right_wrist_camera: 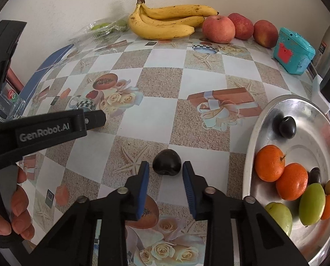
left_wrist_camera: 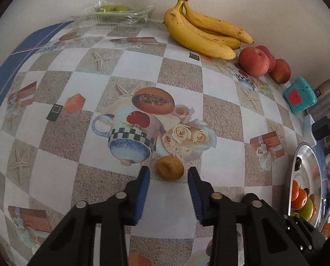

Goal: Organize fruits
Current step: 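Close the left tool on the brown kiwi while the right tool grasps the dark plum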

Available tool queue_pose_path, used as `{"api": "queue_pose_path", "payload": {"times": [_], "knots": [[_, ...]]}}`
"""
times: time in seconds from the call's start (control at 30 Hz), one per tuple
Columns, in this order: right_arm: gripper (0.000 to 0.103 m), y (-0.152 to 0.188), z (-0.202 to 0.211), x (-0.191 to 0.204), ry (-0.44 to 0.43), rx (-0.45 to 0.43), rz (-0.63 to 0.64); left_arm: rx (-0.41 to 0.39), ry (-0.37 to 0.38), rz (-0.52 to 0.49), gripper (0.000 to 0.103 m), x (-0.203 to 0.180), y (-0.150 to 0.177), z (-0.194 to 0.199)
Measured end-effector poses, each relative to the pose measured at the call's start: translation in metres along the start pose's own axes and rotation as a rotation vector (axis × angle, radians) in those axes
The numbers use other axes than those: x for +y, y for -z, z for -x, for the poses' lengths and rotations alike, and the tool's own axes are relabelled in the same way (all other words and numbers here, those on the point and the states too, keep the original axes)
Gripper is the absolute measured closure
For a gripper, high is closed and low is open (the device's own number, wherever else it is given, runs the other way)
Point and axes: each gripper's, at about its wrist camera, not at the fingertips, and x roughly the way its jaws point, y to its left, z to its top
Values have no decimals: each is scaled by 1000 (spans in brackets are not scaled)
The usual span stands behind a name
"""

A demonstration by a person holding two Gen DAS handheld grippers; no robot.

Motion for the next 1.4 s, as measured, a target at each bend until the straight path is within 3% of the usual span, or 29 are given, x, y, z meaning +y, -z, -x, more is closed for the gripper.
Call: {"api": "queue_pose_path", "payload": {"times": [0.13, 0.4, 0.5, 0.83, 0.97, 1.2, 1.23, 1.27, 1.4], "knots": [[77, 0, 1, -1, -1, 0, -3, -5, 7, -9, 76, -1, 0, 2], [77, 0, 2, -2, -15, 1, -13, -20, 20, -2, 78, 3, -2, 10], [77, -1, 8, -3, -24, -11, -20, -29, 31, -1, 85, 2, -3, 16], [77, -6, 30, -10, -39, -61, -50, -67, 31, 19, 84, 5, -7, 26], [77, -5, 32, -12, -43, -64, -58, -53, 11, 25, 62, 8, -6, 17], [77, -4, 32, -14, -49, -61, -61, -19, 13, 12, 63, 3, -1, 3], [77, -4, 32, -14, -49, -60, -61, -18, 15, 8, 65, 2, 0, 2], [77, -4, 32, -14, -49, -60, -62, -18, 16, 4, 75, 1, 0, 2], [77, -3, 32, -15, -49, -59, -68, -18, 39, -1, 75, -1, 0, 5]]}}
